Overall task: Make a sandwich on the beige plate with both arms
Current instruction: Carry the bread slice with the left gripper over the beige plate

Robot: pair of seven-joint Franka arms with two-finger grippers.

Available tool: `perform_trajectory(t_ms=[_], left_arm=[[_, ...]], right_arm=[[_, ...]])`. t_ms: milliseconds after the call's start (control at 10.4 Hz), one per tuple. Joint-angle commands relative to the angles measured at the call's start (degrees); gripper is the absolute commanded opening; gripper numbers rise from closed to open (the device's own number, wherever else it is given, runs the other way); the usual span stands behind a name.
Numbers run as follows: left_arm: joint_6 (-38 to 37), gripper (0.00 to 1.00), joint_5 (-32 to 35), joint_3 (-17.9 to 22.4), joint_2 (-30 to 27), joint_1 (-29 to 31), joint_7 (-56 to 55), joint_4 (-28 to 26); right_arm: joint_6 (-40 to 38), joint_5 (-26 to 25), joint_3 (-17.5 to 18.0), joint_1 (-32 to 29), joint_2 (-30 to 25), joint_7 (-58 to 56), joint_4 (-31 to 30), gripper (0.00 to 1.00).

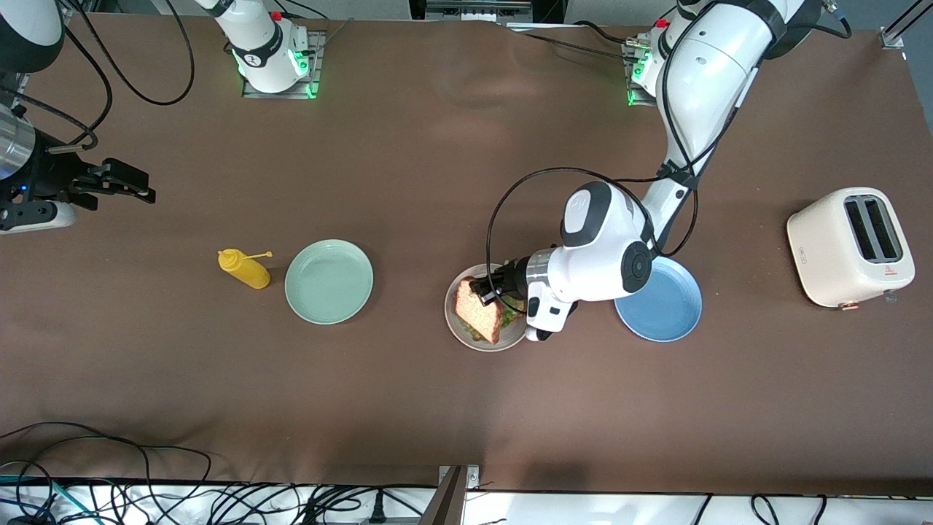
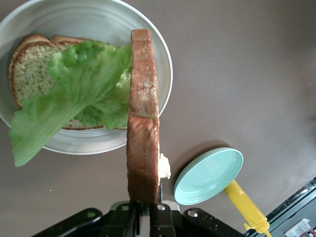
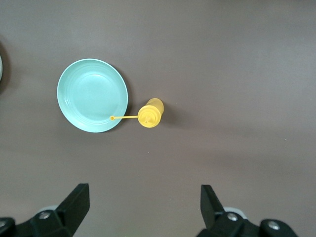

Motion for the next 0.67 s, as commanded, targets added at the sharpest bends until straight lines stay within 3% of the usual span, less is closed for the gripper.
perform_trajectory(t_ms=[0, 96, 383, 575], left_arm=[[-0.17, 0.00, -0.48, 0.16, 0.00, 0.55, 1.35, -0.92], [-0.34, 0.00, -0.48, 0.16, -0.09, 0.73, 1.44, -1.79], [-0.61, 0.25, -0.48, 0.08, -0.09, 2.22, 1.26, -2.41], [-1.05, 0.60, -0.48, 0.08, -0.18, 2.66, 1.00, -3.47]], right_arm=[[-1.84, 3.11, -0.66, -0.32, 0.52, 0.03, 1.80, 1.00], [-2.11, 4.70, -0.76, -0.32, 0.44, 0.03, 1.89, 1.00], [-4.72, 4.99, -0.76, -0.41, 0.52, 0.11, 3.64, 1.00], [-5.36, 2.96, -2.07, -0.41, 1.13, 0.29, 3.47, 1.00]])
